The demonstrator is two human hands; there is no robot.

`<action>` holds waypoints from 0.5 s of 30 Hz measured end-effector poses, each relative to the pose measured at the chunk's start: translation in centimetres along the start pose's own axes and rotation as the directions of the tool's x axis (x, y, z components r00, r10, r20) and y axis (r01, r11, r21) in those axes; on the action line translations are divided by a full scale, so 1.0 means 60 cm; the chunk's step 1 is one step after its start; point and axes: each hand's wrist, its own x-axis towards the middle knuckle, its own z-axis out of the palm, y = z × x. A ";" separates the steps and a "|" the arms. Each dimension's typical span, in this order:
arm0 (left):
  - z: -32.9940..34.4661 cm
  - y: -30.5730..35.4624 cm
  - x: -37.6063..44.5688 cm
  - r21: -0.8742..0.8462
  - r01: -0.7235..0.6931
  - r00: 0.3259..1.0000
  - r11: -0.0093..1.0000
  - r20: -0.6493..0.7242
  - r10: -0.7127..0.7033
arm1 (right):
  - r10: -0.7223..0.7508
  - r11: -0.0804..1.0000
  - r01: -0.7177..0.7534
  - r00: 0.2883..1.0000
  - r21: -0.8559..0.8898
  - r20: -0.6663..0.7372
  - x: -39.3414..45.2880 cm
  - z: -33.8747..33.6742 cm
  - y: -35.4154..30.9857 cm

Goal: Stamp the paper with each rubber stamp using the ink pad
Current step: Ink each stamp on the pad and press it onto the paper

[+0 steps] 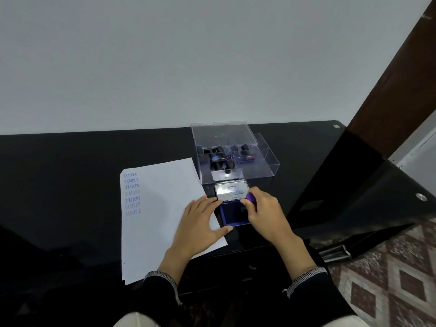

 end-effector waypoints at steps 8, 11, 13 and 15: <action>0.002 0.001 -0.002 -0.001 -0.009 1.000 1.000 -0.026 0.009 | 0.024 0.992 -0.030 0.998 -0.125 -0.053 -0.023 0.034 -0.009; 0.002 0.001 -0.003 -0.012 -0.015 0.999 1.000 -0.036 0.014 | 0.034 0.990 -0.043 0.998 -0.137 -0.061 -0.024 0.040 -0.008; 0.002 0.001 -0.003 -0.014 -0.015 0.999 1.000 -0.040 0.014 | 0.029 0.992 -0.036 0.998 -0.118 -0.061 -0.022 0.042 -0.008; 0.003 0.000 -0.002 -0.006 -0.015 0.999 1.000 -0.041 0.015 | 0.023 0.995 -0.028 0.998 -0.092 -0.060 -0.019 0.042 -0.008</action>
